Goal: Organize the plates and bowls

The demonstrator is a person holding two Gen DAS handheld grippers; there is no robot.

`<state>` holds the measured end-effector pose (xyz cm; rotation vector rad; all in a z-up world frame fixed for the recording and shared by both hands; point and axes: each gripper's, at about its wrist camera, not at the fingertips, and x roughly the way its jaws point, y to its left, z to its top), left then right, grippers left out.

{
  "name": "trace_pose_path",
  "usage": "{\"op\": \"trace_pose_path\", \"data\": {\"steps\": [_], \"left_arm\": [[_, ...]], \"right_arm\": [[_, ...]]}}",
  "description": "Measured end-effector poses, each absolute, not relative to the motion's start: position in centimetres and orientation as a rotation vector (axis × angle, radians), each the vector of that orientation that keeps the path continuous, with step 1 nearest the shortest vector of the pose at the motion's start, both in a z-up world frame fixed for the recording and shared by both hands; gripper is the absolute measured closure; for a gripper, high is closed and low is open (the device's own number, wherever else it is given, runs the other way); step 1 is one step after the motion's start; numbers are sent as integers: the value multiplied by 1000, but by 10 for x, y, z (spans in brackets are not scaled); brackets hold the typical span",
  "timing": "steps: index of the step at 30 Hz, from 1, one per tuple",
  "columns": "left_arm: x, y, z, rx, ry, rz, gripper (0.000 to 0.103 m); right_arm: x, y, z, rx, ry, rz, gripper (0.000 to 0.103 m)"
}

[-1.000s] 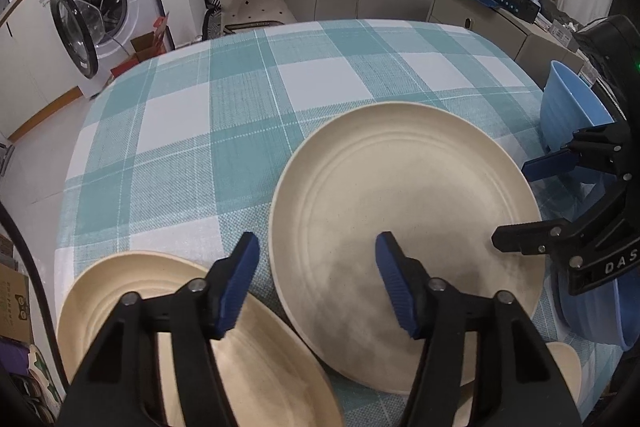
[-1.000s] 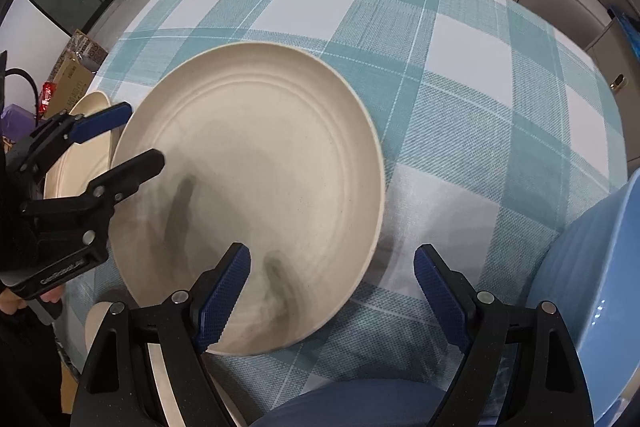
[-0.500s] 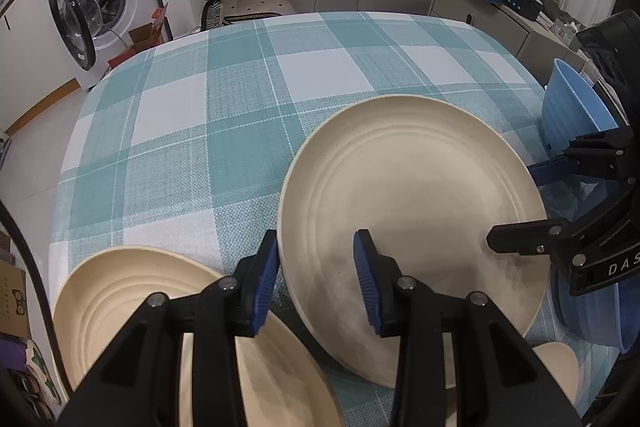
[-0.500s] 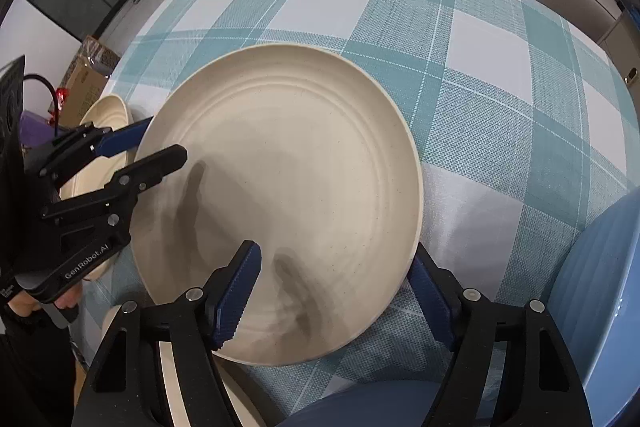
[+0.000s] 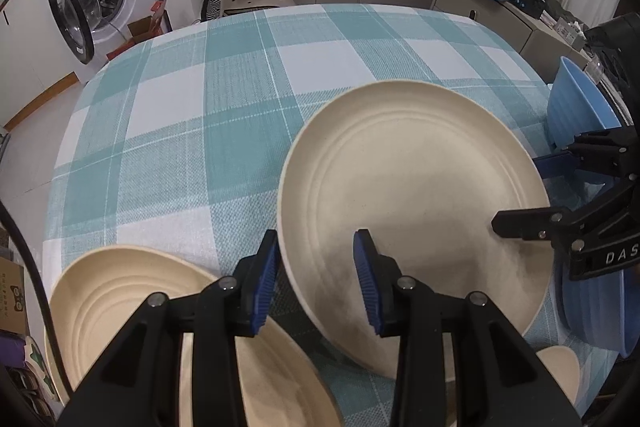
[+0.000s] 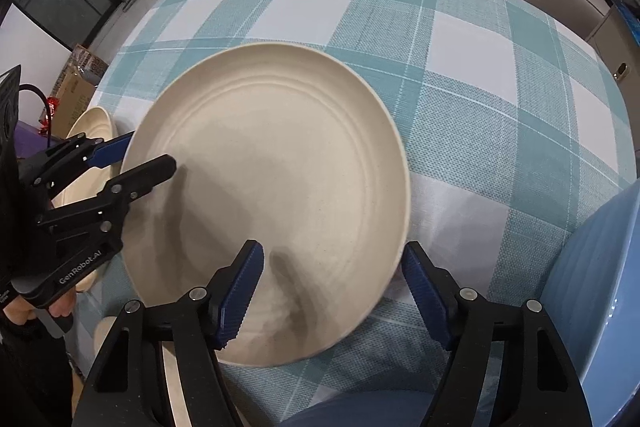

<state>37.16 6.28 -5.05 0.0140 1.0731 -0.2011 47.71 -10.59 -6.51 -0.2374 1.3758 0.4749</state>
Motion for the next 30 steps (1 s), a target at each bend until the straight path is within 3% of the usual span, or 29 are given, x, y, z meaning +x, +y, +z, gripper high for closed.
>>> {"op": "trace_pose_path", "data": {"steps": [17, 30], "left_arm": [[366, 60, -44, 13, 1078, -181, 68], [360, 61, -26, 11, 1049, -172, 68]], "right_arm": [[479, -121, -58, -196, 1351, 443, 74], [476, -127, -41, -181, 1328, 440, 76]]}}
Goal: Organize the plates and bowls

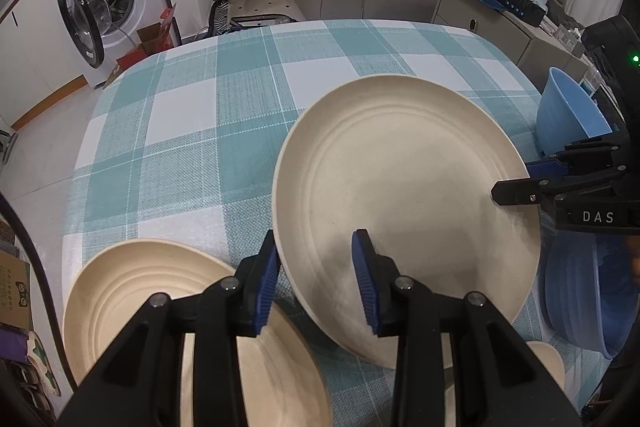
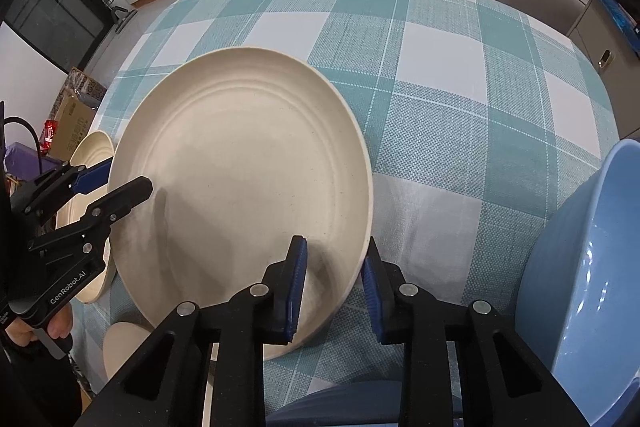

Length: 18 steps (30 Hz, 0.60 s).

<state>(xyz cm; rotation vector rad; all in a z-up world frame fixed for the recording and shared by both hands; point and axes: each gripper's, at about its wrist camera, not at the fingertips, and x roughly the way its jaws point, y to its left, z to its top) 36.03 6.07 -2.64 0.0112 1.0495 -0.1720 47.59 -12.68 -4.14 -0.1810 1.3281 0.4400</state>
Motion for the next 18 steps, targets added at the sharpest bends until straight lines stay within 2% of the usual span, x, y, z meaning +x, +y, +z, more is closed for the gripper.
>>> {"op": "trace_pose_path", "data": {"steps": [18], "left_arm": [[333, 70, 12, 17, 972, -136, 68]], "right_arm": [[448, -121, 5, -198, 1263, 465, 76]]}}
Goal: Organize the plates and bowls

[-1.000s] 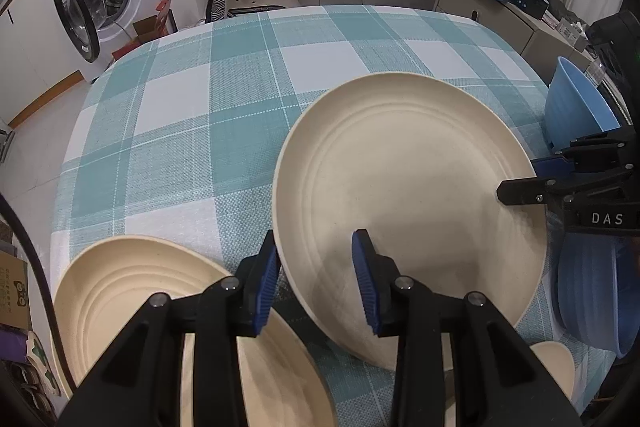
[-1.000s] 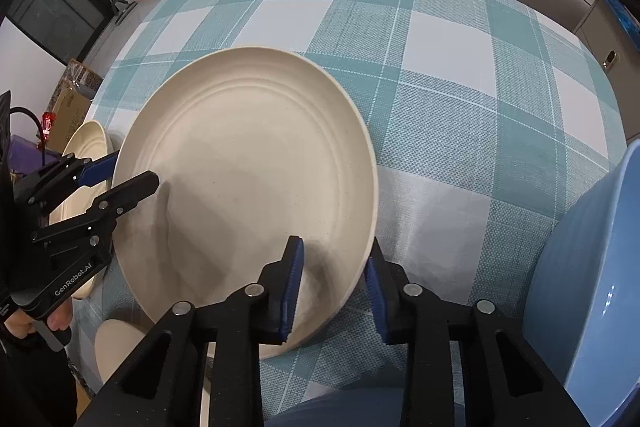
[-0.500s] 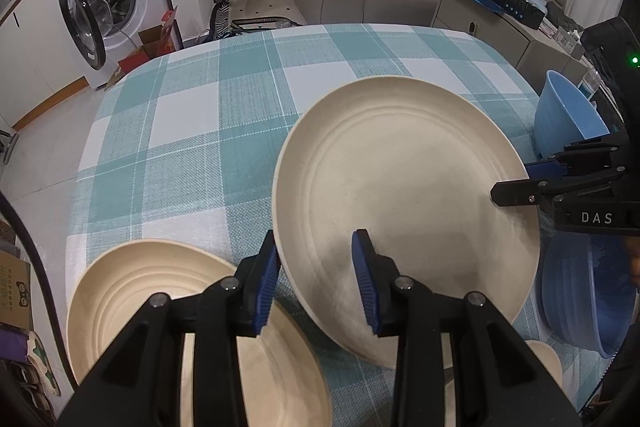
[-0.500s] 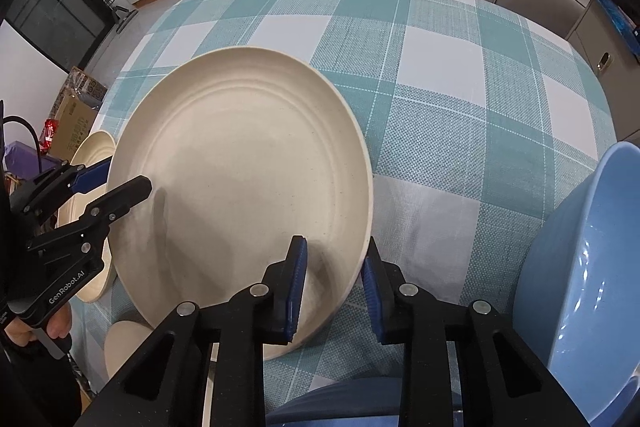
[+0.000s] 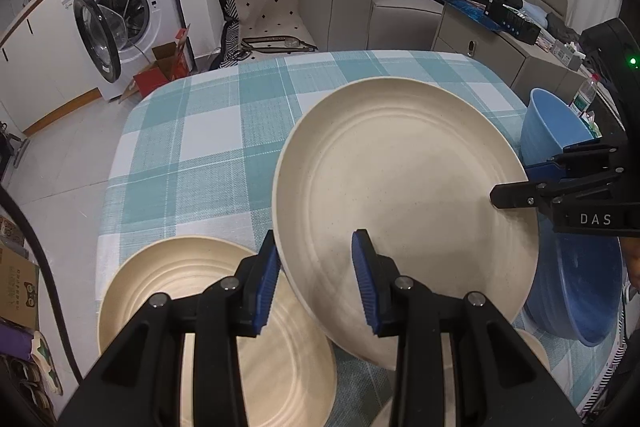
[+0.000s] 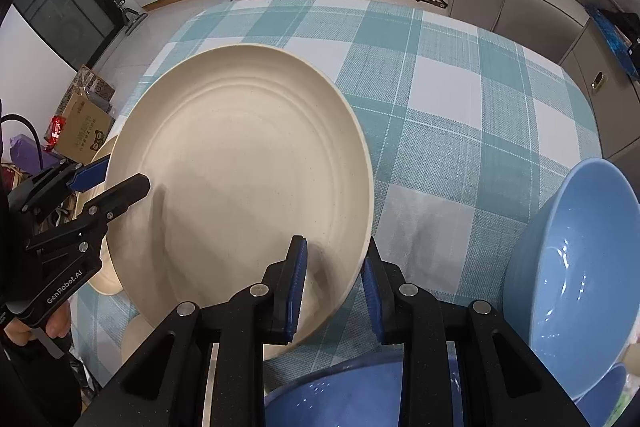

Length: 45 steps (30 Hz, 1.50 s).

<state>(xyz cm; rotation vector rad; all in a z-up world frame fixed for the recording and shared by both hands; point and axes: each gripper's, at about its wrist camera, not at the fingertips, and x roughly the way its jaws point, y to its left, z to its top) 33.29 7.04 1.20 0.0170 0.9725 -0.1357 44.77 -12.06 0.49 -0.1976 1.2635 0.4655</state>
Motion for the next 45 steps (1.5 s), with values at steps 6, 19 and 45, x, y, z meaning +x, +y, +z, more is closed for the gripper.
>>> {"op": "trace_pose_path", "data": {"steps": [6, 19, 45], "left_arm": [[318, 77, 25, 6, 947, -123, 68], [277, 81, 44, 16, 907, -102, 68], [231, 84, 51, 25, 893, -96, 68]], "right_arm": [[429, -112, 25, -224, 1237, 479, 76], [393, -105, 48, -272, 1209, 508, 76], [345, -108, 58, -308, 1150, 575, 76]]}}
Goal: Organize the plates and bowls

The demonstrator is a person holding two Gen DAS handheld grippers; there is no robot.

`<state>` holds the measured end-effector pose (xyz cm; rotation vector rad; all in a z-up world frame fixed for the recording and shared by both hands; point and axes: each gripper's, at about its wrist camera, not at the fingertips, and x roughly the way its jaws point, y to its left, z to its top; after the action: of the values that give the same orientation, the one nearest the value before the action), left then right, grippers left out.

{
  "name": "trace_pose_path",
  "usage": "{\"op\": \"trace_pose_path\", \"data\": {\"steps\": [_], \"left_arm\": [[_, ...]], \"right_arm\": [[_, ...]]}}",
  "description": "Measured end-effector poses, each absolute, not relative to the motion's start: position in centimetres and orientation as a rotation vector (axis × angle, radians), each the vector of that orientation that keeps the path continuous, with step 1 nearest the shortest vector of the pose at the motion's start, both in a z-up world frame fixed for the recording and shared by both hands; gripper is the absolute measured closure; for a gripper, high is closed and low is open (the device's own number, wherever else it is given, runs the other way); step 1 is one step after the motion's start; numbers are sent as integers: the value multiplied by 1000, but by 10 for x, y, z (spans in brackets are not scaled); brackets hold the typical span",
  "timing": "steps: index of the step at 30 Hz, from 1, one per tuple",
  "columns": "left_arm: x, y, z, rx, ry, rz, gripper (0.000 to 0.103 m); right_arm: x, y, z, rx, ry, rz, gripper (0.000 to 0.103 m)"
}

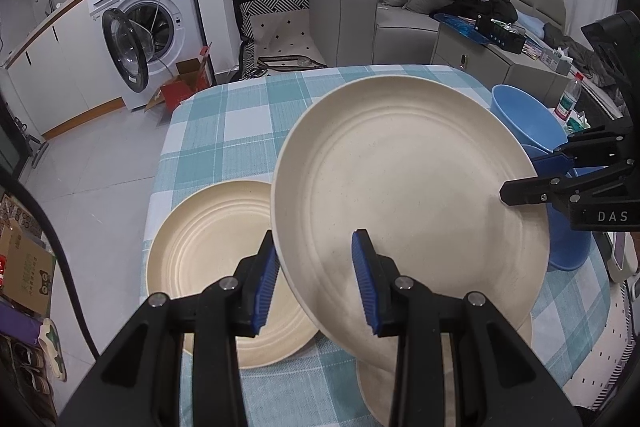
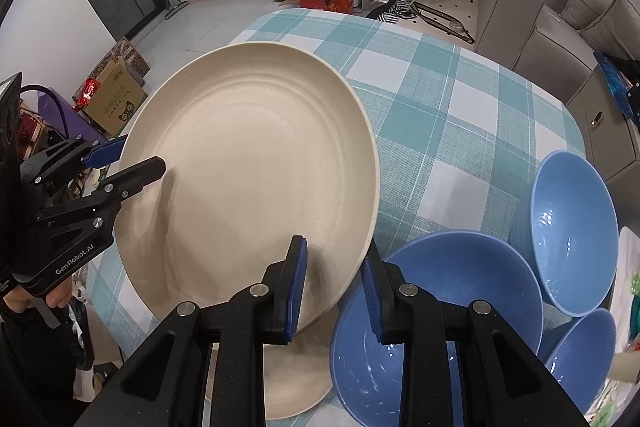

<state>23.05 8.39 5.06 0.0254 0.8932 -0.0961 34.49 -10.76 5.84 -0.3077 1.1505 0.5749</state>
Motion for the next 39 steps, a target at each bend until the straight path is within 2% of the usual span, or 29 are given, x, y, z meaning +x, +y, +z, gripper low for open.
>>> {"op": "trace_pose_path", "data": {"steps": [39], "left_arm": [[178, 83, 43, 31, 884, -100, 68]], "right_arm": [[277, -122, 51, -292, 1091, 630, 76]]}}
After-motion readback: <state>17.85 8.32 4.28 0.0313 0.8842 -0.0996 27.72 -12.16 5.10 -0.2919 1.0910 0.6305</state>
